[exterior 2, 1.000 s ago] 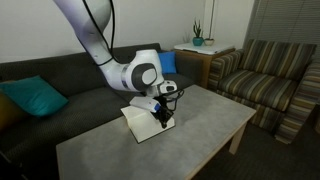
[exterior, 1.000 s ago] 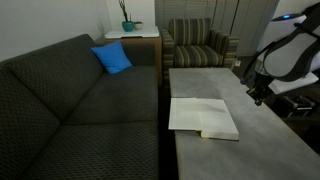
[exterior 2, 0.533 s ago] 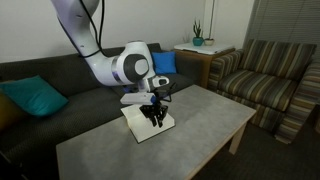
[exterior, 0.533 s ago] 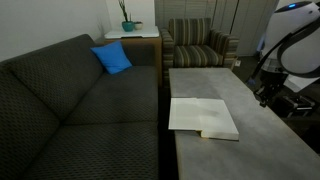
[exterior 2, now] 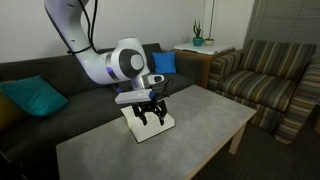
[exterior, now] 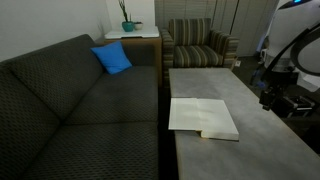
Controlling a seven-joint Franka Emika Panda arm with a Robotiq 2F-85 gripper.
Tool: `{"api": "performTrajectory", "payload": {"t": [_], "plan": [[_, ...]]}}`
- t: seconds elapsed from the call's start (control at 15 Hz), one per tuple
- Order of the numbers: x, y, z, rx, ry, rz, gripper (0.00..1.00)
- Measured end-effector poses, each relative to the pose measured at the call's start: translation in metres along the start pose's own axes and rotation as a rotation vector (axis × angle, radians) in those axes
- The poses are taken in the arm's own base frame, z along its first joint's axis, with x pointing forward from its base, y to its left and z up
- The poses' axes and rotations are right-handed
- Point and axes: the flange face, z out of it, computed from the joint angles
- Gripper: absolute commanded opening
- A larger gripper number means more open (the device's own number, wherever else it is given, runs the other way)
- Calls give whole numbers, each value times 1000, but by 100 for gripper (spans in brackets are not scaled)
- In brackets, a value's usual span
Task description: Open the front cover of the book then move the book forward and slightly to the left
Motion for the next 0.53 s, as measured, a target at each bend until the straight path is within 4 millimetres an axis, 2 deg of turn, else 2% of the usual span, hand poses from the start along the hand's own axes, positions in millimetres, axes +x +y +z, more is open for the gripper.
{"api": "performTrajectory", "payload": {"t": [0.53], "plan": [[-8,-3,5,-6,-8,-73,100]]}}
